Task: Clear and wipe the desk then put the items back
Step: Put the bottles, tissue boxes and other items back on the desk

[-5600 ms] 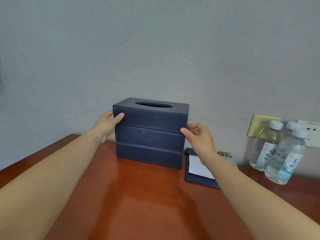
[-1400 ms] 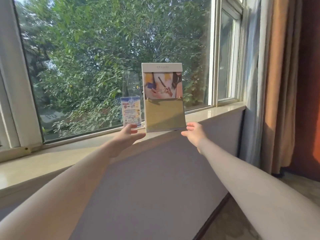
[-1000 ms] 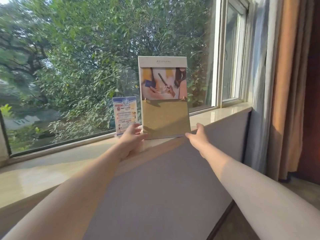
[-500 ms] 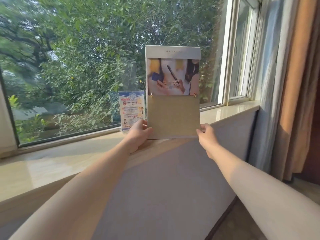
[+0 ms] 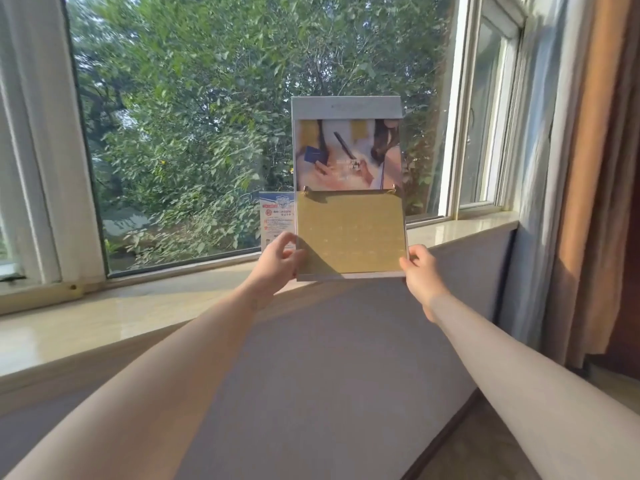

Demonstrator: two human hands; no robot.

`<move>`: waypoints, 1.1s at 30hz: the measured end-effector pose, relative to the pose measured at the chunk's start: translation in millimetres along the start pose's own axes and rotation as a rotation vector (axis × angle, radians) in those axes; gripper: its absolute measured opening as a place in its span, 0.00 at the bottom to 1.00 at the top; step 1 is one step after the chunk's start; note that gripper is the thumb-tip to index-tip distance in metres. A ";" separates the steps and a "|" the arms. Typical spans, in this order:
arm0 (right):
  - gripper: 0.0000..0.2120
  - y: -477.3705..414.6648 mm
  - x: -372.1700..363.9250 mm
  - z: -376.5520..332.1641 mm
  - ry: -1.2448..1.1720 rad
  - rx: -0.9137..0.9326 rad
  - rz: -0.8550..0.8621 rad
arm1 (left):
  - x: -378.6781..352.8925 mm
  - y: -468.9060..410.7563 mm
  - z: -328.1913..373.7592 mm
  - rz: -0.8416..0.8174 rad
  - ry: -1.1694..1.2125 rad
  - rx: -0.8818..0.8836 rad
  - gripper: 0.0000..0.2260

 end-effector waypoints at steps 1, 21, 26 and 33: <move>0.04 4.5 -0.1 -5.4 0.004 0.002 0.010 | 4.1 8.2 1.5 0.000 0.004 0.000 0.08; 0.04 148.1 -147.7 -147.1 -0.257 0.071 -0.242 | 207.9 217.1 -0.7 0.189 -0.061 0.066 0.07; 0.05 195.5 -196.0 -193.4 -0.371 0.092 -0.343 | 263.4 287.0 -0.9 0.286 -0.134 0.086 0.04; 0.06 273.9 -254.8 -249.6 -0.555 0.080 -0.487 | 324.4 389.6 -2.8 0.421 -0.201 0.160 0.07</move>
Point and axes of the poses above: each hand's wrist, its own y-axis away from the middle knuckle, its own x-axis out of the back of the hand, z = x × y, the point moved 10 cm from there along -y, towards the middle knuckle, and after that the axes turned 12 degrees about x, right-handed, at the moved point
